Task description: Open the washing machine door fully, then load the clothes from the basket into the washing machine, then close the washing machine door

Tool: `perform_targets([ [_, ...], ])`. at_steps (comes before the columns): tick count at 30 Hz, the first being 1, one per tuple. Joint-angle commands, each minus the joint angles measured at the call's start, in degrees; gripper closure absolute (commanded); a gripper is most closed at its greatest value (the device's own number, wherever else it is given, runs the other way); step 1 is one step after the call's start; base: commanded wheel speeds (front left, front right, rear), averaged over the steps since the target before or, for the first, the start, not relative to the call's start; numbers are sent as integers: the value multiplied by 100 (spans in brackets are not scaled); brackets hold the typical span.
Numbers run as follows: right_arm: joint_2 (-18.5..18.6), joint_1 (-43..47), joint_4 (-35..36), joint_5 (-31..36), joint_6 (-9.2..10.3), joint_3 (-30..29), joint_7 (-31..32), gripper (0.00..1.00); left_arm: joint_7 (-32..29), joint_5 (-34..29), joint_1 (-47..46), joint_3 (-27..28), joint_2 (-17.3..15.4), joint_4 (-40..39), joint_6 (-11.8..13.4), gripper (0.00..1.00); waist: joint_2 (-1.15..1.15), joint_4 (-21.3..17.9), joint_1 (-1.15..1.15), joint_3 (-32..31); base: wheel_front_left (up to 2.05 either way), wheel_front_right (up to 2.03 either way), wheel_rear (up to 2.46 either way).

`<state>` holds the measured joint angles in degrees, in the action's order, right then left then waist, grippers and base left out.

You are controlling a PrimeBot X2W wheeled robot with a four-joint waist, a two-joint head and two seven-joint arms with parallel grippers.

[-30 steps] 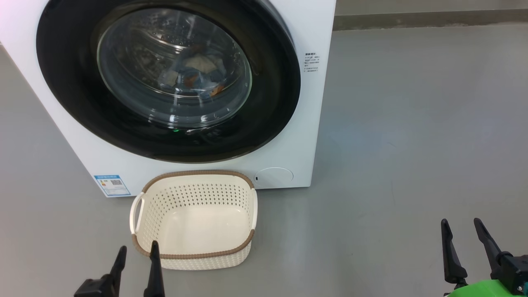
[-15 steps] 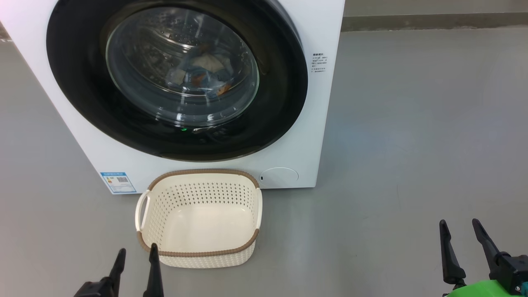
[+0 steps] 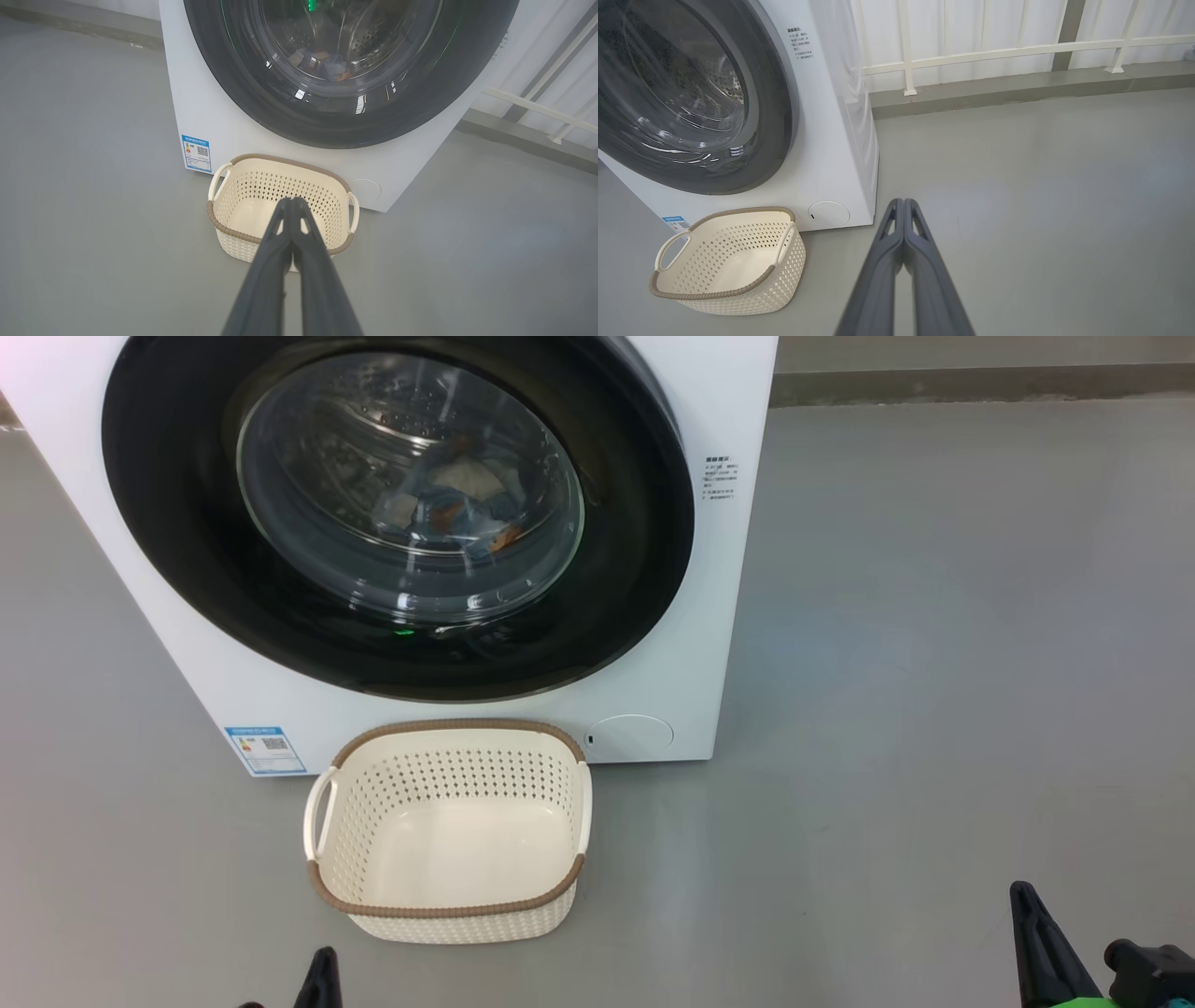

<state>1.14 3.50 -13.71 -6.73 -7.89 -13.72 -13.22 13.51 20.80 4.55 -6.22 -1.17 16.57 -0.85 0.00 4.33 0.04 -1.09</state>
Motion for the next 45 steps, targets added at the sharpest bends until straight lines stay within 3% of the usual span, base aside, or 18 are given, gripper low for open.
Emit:
perform_targets([
  [1,44,-149,128,-200,3,17,31,100,-42,181,-161,75,-49,-128,-38,100,0,-7,5,2,0,0,0],
  [5,48,-171,130,-489,4,55,83,100,-107,419,-194,115,-54,-131,-59,100,0,-22,-3,17,0,0,0],
  [45,92,-441,83,-3283,17,296,727,100,-761,2750,-500,515,-97,-173,-268,100,0,-164,-4,56,0,0,0],
])
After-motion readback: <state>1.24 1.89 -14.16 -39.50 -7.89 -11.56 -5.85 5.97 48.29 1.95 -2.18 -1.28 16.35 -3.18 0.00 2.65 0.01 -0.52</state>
